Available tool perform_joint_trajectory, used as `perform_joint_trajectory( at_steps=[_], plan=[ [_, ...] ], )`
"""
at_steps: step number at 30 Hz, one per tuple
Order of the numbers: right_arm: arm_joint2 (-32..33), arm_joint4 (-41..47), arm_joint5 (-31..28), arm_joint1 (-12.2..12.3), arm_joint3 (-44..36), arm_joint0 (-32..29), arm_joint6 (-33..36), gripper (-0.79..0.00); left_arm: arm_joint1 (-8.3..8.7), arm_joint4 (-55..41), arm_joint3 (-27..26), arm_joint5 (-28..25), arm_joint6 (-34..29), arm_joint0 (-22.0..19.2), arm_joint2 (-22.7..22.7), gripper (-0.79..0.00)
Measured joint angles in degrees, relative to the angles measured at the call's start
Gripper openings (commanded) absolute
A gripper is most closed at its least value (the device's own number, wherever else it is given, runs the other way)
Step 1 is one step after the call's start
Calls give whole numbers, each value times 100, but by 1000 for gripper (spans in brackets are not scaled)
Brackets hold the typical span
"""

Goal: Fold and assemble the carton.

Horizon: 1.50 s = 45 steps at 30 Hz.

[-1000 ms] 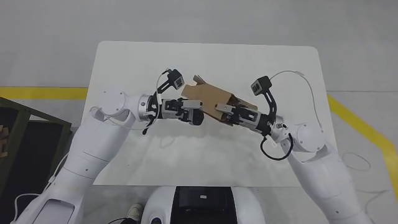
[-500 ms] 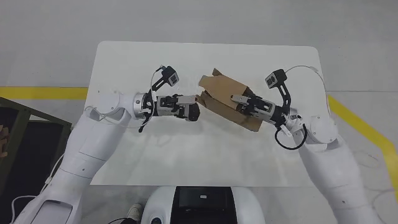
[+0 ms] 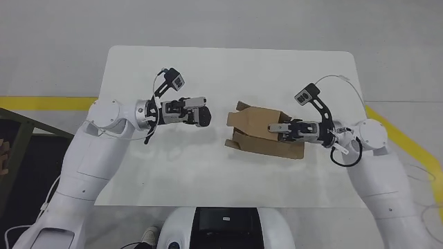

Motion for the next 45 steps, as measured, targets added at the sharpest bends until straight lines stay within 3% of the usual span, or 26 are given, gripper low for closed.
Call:
perform_joint_trajectory(
  at_steps=[24, 45],
  plan=[
    [-232, -297, -221, 30, -146, -127, -367, -785, -144, -268, -27, 44, -28, -237, 590, 0],
    [-363, -241, -366, 24, -134, -83, -656, -785, -118, -92, 20, 57, 11, -154, 507, 0]
  ],
)
